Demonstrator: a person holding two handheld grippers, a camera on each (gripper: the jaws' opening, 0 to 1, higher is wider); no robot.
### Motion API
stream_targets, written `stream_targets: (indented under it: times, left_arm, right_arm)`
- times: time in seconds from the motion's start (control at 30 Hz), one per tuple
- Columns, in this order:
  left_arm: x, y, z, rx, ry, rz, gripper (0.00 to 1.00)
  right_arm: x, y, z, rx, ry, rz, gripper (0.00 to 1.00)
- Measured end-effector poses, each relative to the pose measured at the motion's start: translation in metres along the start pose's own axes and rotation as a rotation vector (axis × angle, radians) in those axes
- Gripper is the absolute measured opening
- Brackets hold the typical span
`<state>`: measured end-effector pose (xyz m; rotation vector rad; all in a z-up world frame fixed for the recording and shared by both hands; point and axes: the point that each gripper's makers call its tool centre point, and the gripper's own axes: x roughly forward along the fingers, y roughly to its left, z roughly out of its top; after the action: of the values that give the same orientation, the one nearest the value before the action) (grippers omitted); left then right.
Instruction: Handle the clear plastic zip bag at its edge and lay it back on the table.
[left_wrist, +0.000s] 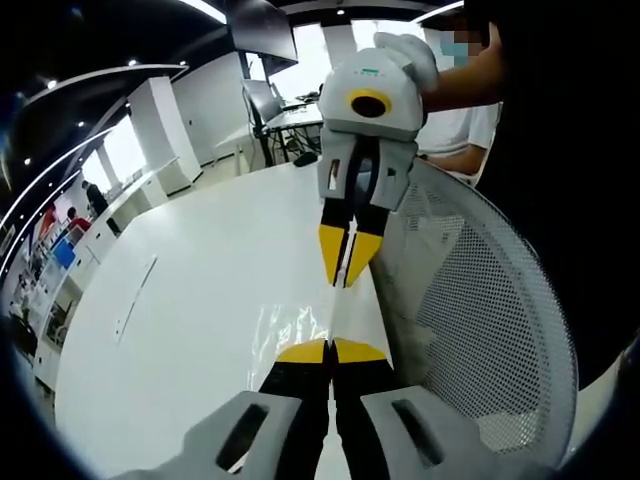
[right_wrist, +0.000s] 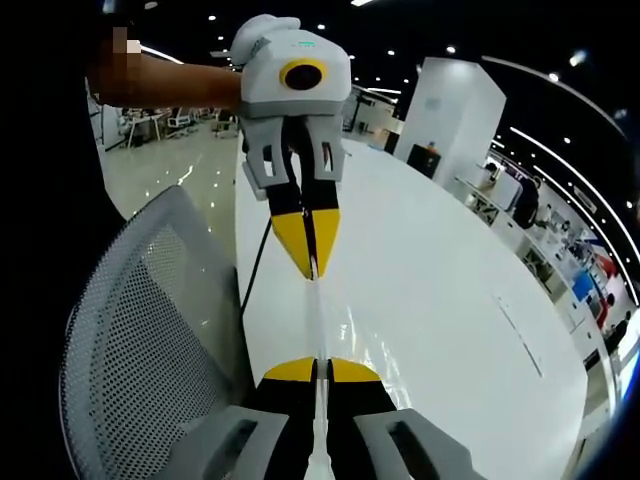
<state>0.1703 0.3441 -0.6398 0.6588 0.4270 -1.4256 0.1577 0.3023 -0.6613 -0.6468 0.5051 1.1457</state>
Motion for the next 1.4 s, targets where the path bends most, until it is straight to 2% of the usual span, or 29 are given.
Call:
stream_targets:
  times: [1.4]
  left_arm:
    - [-0.0061, 0.0024, -0.0010, -0.014, -0.003, 0.011, 0.00]
  right_arm:
    - [-0.0022, -0.0002, -0.0026, 0.008, 0.001, -0.007, 0.00]
